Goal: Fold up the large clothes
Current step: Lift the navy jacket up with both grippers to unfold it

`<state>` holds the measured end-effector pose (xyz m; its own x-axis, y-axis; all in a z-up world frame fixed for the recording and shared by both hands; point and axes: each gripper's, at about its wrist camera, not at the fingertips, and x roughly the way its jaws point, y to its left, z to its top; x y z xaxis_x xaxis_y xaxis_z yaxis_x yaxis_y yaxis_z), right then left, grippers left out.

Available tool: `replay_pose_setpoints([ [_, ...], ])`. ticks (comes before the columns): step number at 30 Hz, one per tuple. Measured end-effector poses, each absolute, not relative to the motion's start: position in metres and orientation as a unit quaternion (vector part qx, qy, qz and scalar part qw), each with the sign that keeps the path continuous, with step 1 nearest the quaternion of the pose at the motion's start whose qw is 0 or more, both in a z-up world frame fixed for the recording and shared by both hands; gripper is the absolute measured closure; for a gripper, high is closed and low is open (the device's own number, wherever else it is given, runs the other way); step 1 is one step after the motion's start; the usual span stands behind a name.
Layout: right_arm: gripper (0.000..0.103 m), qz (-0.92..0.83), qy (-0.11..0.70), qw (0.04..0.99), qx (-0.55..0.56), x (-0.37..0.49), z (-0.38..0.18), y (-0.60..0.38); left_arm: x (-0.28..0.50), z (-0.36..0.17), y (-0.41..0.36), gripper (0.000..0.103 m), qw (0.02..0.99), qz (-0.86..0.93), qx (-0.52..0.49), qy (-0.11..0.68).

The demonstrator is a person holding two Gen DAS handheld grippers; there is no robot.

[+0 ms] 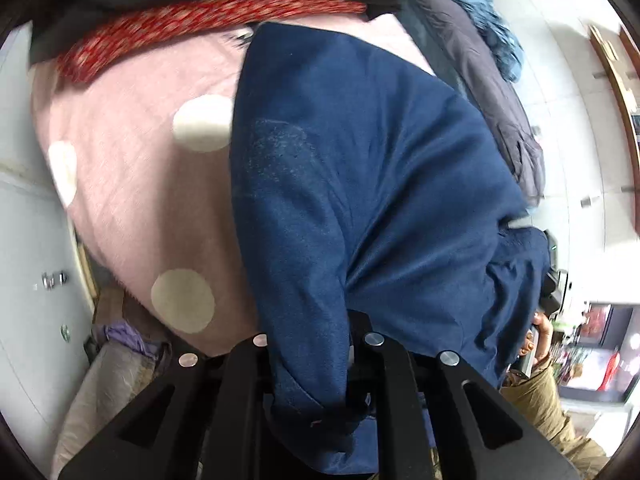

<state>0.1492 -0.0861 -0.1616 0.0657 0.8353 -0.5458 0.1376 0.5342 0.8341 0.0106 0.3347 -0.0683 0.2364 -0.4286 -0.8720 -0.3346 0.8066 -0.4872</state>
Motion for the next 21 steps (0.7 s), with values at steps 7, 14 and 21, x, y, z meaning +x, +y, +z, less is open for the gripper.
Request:
replay_pose_setpoints([
  [7, 0.098, 0.28, 0.535, 0.689, 0.402, 0.114, -0.09, -0.122, 0.041, -0.017, 0.289, 0.091, 0.763, -0.104, -0.276, 0.575],
  [14, 0.098, 0.309, 0.368, 0.716, 0.507, 0.048, 0.005, -0.213, 0.057, 0.079, 0.239, 0.091, 0.804, -0.234, -0.266, 0.478],
  [21, 0.098, 0.353, 0.178, 0.762, 0.512, -0.044, 0.142, -0.288, 0.044, 0.17, 0.211, 0.091, 0.825, -0.345, -0.221, 0.389],
])
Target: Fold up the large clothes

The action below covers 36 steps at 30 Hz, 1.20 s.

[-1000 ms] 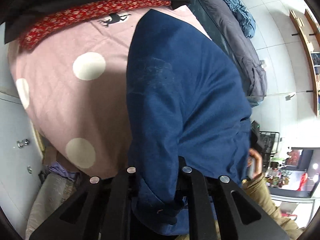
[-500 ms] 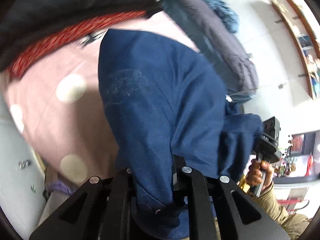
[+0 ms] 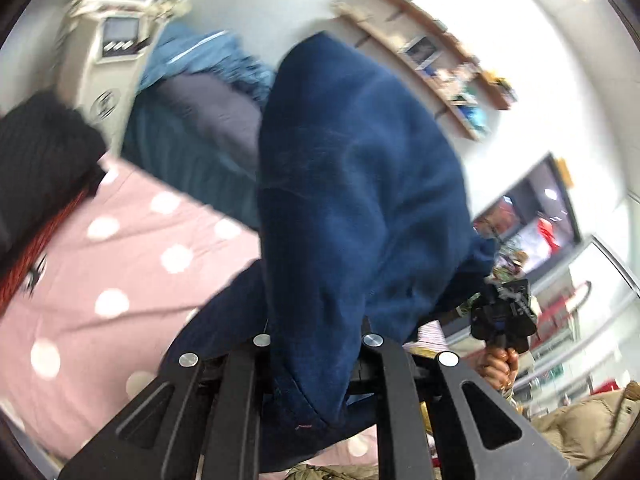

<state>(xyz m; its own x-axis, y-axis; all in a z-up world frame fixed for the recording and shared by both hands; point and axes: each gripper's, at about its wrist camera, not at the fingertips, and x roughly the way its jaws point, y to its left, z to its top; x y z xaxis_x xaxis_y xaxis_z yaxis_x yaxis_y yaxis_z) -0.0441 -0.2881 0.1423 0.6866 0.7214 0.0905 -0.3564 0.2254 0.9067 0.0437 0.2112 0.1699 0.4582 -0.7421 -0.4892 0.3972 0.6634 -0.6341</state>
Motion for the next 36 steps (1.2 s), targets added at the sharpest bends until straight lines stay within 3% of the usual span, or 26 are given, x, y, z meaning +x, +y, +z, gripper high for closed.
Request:
replay_pose_setpoints([
  [4, 0.099, 0.365, 0.092, 0.772, 0.513, -0.098, 0.2, -0.32, 0.031, 0.191, 0.205, 0.091, 0.815, -0.386, -0.222, 0.371],
  [13, 0.099, 0.448, -0.001, 0.755, 0.479, -0.14, 0.286, -0.31, -0.014, 0.259, 0.154, 0.091, 0.785, -0.513, -0.18, 0.296],
  [17, 0.099, 0.471, -0.025, 0.753, 0.458, -0.122, 0.309, -0.313, 0.01, 0.27, 0.15, 0.091, 0.77, -0.53, -0.212, 0.286],
  [21, 0.098, 0.4, -0.006, 0.772, 0.494, -0.049, 0.296, -0.344, 0.07, 0.241, 0.151, 0.087, 0.757, -0.513, -0.262, 0.308],
  [22, 0.089, 0.337, 0.013, 0.799, 0.498, -0.027, 0.284, -0.353, 0.078, 0.235, 0.146, 0.081, 0.771, -0.483, -0.264, 0.322],
  [23, 0.04, 0.281, 0.026, 0.824, 0.492, -0.012, 0.275, -0.357, 0.097, 0.216, 0.147, 0.064, 0.794, -0.427, -0.261, 0.344],
  [24, 0.009, 0.199, 0.056, 0.856, 0.474, 0.008, 0.26, -0.36, 0.109, 0.197, 0.148, 0.054, 0.813, -0.379, -0.253, 0.364],
  [28, 0.008, 0.061, 0.202, 0.863, 0.458, 0.055, 0.166, -0.351, 0.144, 0.103, 0.157, 0.042, 0.838, -0.229, -0.204, 0.452],
  [30, 0.008, 0.043, 0.263, 0.835, 0.481, 0.055, 0.103, -0.345, 0.14, 0.06, 0.172, 0.022, 0.856, -0.153, -0.165, 0.466],
  [36, 0.008, -0.079, 0.457, 0.769, 0.44, -0.003, -0.064, -0.313, 0.128, -0.027, 0.197, 0.022, 0.816, -0.089, -0.165, 0.547],
])
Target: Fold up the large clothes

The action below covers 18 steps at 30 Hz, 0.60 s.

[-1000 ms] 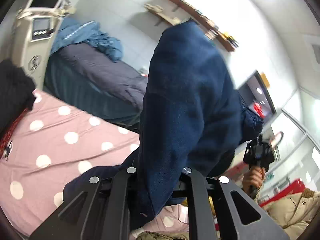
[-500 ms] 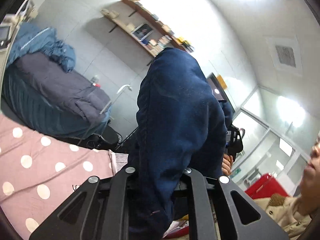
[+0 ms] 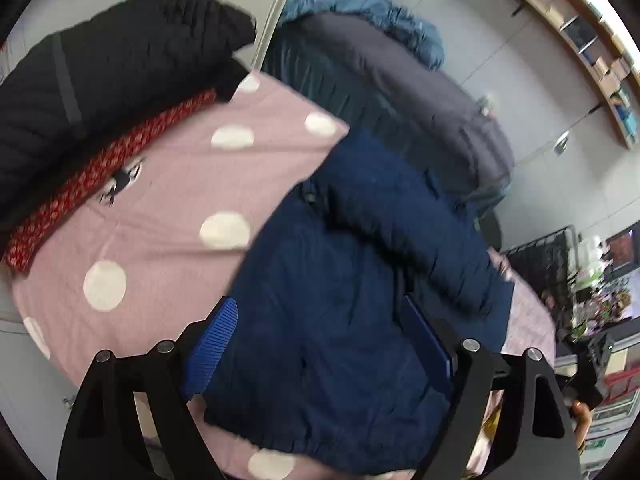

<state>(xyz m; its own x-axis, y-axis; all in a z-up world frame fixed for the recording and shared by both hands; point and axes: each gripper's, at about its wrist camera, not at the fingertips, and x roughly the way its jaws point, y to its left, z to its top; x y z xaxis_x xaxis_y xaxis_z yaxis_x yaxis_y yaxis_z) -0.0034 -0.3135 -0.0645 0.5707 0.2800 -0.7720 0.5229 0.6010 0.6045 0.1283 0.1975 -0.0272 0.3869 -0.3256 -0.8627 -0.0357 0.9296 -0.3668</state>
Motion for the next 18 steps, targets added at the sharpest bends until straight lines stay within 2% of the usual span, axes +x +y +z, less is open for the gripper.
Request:
replay_pose_setpoints([
  [2, 0.008, -0.084, 0.493, 0.738, 0.453, -0.023, -0.094, -0.312, 0.122, -0.031, 0.18, 0.022, 0.823, -0.09, -0.107, 0.55],
  [5, 0.008, -0.096, 0.516, 0.726, 0.444, -0.038, -0.118, -0.304, 0.128, -0.022, 0.129, 0.013, 0.839, -0.133, -0.017, 0.528],
  [10, 0.008, -0.096, 0.512, 0.75, 0.407, -0.025, -0.107, -0.294, 0.132, -0.031, 0.02, 0.011, 0.82, -0.236, 0.042, 0.519],
  [14, 0.008, -0.11, 0.506, 0.774, 0.364, -0.022, -0.092, -0.287, 0.134, -0.056, -0.081, 0.011, 0.799, -0.293, 0.122, 0.512],
  [18, 0.008, -0.13, 0.51, 0.764, 0.373, -0.038, -0.095, -0.296, 0.137, -0.089, -0.161, 0.008, 0.794, -0.298, 0.227, 0.48],
])
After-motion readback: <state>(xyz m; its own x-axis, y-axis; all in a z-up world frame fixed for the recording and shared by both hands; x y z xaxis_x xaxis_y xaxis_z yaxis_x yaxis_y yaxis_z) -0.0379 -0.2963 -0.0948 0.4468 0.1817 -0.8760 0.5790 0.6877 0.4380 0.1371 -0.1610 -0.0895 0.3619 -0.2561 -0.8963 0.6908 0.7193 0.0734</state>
